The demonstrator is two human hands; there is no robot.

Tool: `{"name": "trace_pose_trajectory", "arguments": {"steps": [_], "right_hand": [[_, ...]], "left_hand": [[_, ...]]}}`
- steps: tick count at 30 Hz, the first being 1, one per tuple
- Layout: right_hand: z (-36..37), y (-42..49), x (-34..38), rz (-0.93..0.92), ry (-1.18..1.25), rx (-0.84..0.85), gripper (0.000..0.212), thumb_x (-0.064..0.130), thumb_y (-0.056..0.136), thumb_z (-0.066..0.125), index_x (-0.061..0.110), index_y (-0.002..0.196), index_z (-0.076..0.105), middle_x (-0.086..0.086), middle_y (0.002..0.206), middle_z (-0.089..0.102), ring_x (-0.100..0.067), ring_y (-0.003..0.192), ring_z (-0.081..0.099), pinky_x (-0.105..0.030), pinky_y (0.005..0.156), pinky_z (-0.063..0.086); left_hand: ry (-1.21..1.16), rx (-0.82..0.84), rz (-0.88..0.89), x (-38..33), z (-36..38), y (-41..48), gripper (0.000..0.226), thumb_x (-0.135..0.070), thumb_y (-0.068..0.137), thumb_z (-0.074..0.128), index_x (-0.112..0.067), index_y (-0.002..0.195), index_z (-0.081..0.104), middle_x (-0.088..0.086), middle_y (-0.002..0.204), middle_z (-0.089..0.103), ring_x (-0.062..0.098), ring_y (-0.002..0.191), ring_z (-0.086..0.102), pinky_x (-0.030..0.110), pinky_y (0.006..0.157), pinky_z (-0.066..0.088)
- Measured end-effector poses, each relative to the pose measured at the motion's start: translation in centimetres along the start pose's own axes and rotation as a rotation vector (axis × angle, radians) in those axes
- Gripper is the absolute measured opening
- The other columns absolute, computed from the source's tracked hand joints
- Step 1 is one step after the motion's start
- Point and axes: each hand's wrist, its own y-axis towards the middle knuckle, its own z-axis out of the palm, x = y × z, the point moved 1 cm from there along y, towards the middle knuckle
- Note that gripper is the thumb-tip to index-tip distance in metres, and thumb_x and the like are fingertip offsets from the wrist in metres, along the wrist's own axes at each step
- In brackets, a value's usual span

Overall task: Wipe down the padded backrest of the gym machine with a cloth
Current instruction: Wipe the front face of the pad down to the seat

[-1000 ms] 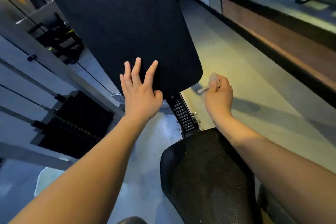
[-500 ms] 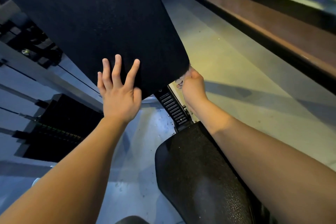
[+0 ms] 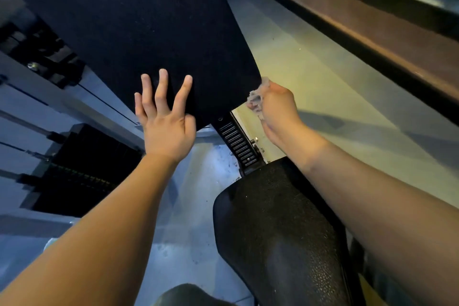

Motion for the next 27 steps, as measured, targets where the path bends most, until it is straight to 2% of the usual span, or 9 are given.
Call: {"name": "trace_pose_trajectory", "arguments": {"steps": [4,6,9,13,15,17,21,24,27], "right_hand": [[2.6,-1.7,-2.0,-0.007,-0.065,-0.076,0.027,0.005,0.106,0.041,0.007,0.086,0.058,-0.001,0.074,0.062,-0.007,0.057,0.053,-0.015,0.046,0.043],[4.2,-3.5,-4.2,0.087,-0.100,0.051,0.026,0.000,0.103,0.044,0.009,0.086,0.062,-0.001,0.073,0.063,-0.008,0.056,0.053,-0.016,0.047,0.043],[5.3,-4.6,-6.1,0.154,-0.156,0.162,0.029,0.011,0.105,0.048,0.009,0.081,0.063,-0.002,0.064,0.062,-0.012,0.054,0.051,-0.023,0.052,0.042],[1.7,-1.5,-2.9,0.193,0.207,0.083,0.030,-0.011,0.092,0.045,0.009,0.072,0.054,0.002,0.047,0.050,-0.011,0.047,0.041,-0.021,0.048,0.030],[-0.2,-0.2,-1.5,0.061,0.162,0.103,0.036,-0.013,0.092,0.044,0.014,0.073,0.057,0.007,0.056,0.056,-0.009,0.056,0.045,-0.019,0.050,0.034],[-1.1,0.4,-1.7,-0.065,-0.167,0.111,0.028,-0.001,0.097,0.049,0.013,0.080,0.066,0.008,0.069,0.063,-0.014,0.071,0.052,-0.024,0.061,0.042],[-1.9,1.9,-2.9,-0.181,-0.411,0.109,0.022,0.016,0.103,0.052,0.021,0.113,0.071,0.001,0.106,0.076,-0.017,0.099,0.071,-0.032,0.086,0.057],[-1.2,2.5,-3.2,-0.110,-0.303,0.104,0.030,0.009,0.107,0.042,0.022,0.122,0.066,-0.001,0.108,0.074,-0.016,0.095,0.070,-0.028,0.076,0.059],[1.1,1.5,-4.2,0.045,-0.211,0.091,0.033,-0.009,0.101,0.035,0.010,0.106,0.062,-0.008,0.089,0.065,-0.016,0.076,0.058,-0.020,0.058,0.047]], "left_hand": [[0.003,0.005,0.001,-0.2,-0.1,0.0,0.076,-0.020,0.090,0.045,-0.038,0.158,0.016,0.004,0.168,-0.005,0.035,0.152,-0.016,0.057,0.122,-0.007],[-0.004,0.008,-0.016,-0.4,-0.2,-0.1,0.077,-0.019,0.090,0.045,-0.039,0.158,0.016,0.004,0.168,-0.005,0.034,0.152,-0.017,0.056,0.122,-0.008],[0.001,0.017,-0.021,-0.5,-0.4,-0.1,0.077,-0.018,0.090,0.044,-0.039,0.158,0.016,0.003,0.168,-0.006,0.032,0.152,-0.018,0.055,0.122,-0.008],[0.000,0.020,0.016,-0.1,-0.6,-0.2,0.074,-0.021,0.093,0.044,-0.039,0.158,0.016,0.003,0.168,-0.004,0.032,0.152,-0.018,0.055,0.122,-0.008],[-0.002,0.005,0.019,0.0,-0.4,-0.1,0.074,-0.021,0.092,0.045,-0.038,0.159,0.017,0.004,0.168,-0.003,0.033,0.153,-0.017,0.055,0.122,-0.008],[-0.003,-0.009,0.019,0.1,-0.3,-0.2,0.075,-0.020,0.092,0.047,-0.038,0.158,0.018,0.003,0.168,-0.002,0.033,0.153,-0.015,0.055,0.122,-0.008],[0.022,-0.055,0.082,1.0,-0.2,-0.3,0.071,-0.021,0.094,0.049,-0.036,0.158,0.023,0.005,0.168,0.007,0.037,0.153,-0.007,0.053,0.123,-0.005],[0.039,-0.078,0.100,1.2,0.1,-0.4,0.070,-0.021,0.094,0.049,-0.035,0.158,0.024,0.006,0.167,0.010,0.038,0.153,-0.004,0.054,0.123,-0.004],[0.038,-0.081,0.089,1.1,0.2,-0.3,0.071,-0.020,0.094,0.049,-0.035,0.158,0.024,0.006,0.167,0.010,0.039,0.153,-0.004,0.055,0.122,-0.003]]}}
